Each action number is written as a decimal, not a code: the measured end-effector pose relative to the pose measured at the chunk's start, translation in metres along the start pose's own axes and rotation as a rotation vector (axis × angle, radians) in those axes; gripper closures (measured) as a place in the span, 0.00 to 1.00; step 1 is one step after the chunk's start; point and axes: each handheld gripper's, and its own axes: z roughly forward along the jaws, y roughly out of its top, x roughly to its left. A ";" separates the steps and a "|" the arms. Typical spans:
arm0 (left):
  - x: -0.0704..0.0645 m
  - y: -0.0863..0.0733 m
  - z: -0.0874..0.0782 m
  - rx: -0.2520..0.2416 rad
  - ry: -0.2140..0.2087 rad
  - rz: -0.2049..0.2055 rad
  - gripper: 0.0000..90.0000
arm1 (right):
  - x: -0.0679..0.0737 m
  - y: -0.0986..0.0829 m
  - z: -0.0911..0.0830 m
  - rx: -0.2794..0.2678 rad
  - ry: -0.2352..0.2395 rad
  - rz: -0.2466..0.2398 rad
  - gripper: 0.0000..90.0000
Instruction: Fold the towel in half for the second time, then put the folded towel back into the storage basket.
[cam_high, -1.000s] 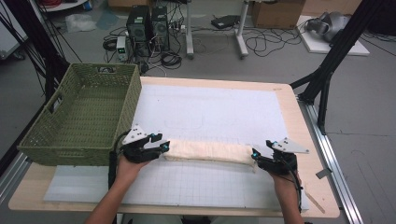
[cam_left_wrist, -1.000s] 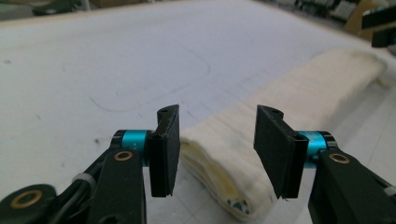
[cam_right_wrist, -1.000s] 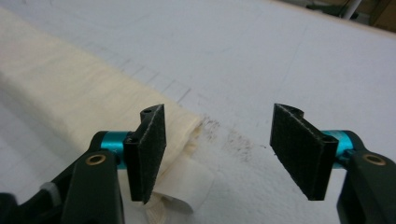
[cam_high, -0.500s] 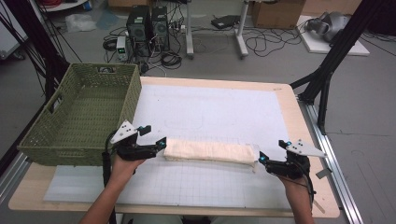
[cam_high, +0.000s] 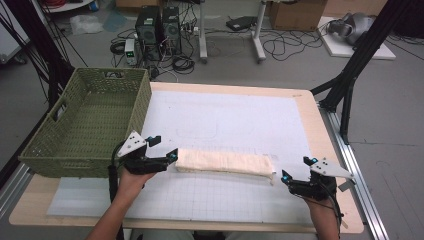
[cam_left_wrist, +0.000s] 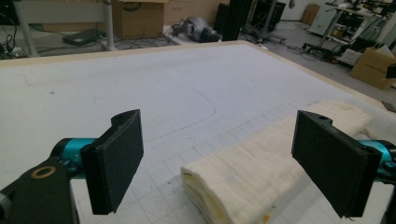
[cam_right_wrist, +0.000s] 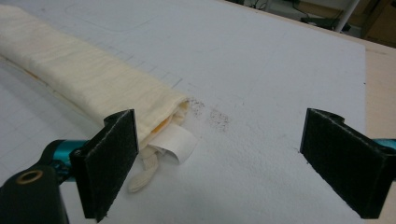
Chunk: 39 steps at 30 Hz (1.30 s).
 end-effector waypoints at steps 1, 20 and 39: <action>0.000 0.000 0.001 0.003 -0.003 0.001 0.19 | -0.001 0.000 0.000 -0.007 -0.003 0.008 0.12; 0.006 -0.005 0.001 0.039 0.029 -0.033 0.21 | -0.003 0.001 0.000 -0.019 -0.019 0.008 0.12; 0.005 -0.012 0.013 0.131 0.053 -0.061 0.29 | -0.003 -0.002 -0.003 -0.011 -0.022 0.005 0.12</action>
